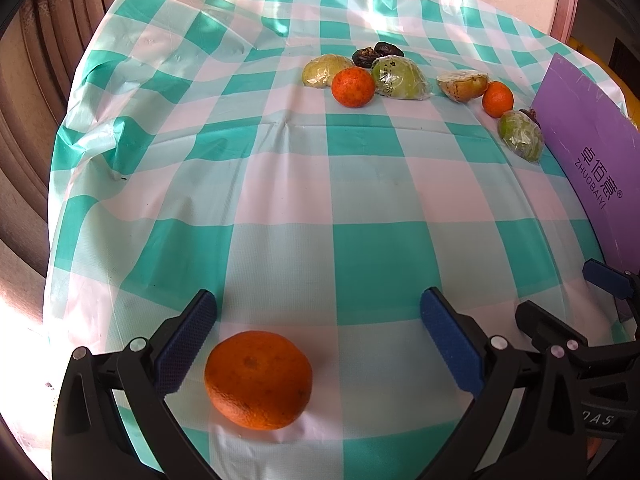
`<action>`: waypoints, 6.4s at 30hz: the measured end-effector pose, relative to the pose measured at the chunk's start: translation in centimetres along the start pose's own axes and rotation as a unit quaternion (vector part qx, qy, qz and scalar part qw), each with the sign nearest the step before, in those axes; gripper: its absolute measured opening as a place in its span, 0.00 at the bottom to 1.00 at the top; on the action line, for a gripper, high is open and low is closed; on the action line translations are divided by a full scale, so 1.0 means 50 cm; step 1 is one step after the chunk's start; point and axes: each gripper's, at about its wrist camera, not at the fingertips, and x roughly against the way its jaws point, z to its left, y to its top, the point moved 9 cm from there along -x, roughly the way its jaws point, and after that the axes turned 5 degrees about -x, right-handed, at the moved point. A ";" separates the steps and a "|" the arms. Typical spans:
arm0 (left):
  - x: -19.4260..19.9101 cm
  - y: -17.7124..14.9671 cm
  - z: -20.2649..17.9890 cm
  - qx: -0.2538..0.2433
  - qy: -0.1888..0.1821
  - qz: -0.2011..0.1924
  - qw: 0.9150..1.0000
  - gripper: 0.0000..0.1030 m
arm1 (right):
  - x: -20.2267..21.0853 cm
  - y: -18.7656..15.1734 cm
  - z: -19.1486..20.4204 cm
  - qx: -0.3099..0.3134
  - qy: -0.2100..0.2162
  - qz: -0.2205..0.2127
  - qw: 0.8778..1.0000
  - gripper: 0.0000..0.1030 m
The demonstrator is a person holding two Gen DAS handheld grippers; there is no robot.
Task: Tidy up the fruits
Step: 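Hold the orange in the left gripper while moving the right gripper toward the fruits, then grasp the plastic-wrapped green cabbage with the right gripper while the left holds the orange, then lift the wrapped cabbage and the orange and carry both over the purple box, then open the right gripper over the box while the left gripper releases the orange, then move both grippers back from the box toward the fruits on the table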
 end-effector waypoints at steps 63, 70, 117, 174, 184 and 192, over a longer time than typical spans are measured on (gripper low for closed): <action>0.041 0.420 -0.027 0.052 -0.170 -0.269 0.947 0.35 | 0.126 0.285 -0.046 -0.100 -0.105 -0.299 0.943 0.03; 0.074 0.421 -0.107 0.033 -0.170 -0.282 0.944 0.35 | 0.101 0.261 -0.075 -0.114 -0.094 -0.256 0.955 0.03; 0.194 0.381 -0.501 -0.204 -0.285 -0.300 0.887 0.35 | 0.357 0.172 -0.304 -0.190 -0.170 -0.346 0.903 0.58; 0.157 0.371 -0.669 -0.337 -0.049 -0.305 0.889 0.98 | 0.239 0.090 -0.555 -0.239 -0.267 -0.124 0.925 0.86; 0.209 0.357 -0.559 -0.250 -0.127 -0.339 0.898 0.98 | 0.319 0.109 -0.521 -0.240 -0.246 -0.226 0.911 0.86; 0.238 0.318 -0.454 -0.201 -0.118 -0.352 0.906 0.98 | 0.425 0.123 -0.420 -0.213 -0.179 -0.368 0.887 0.86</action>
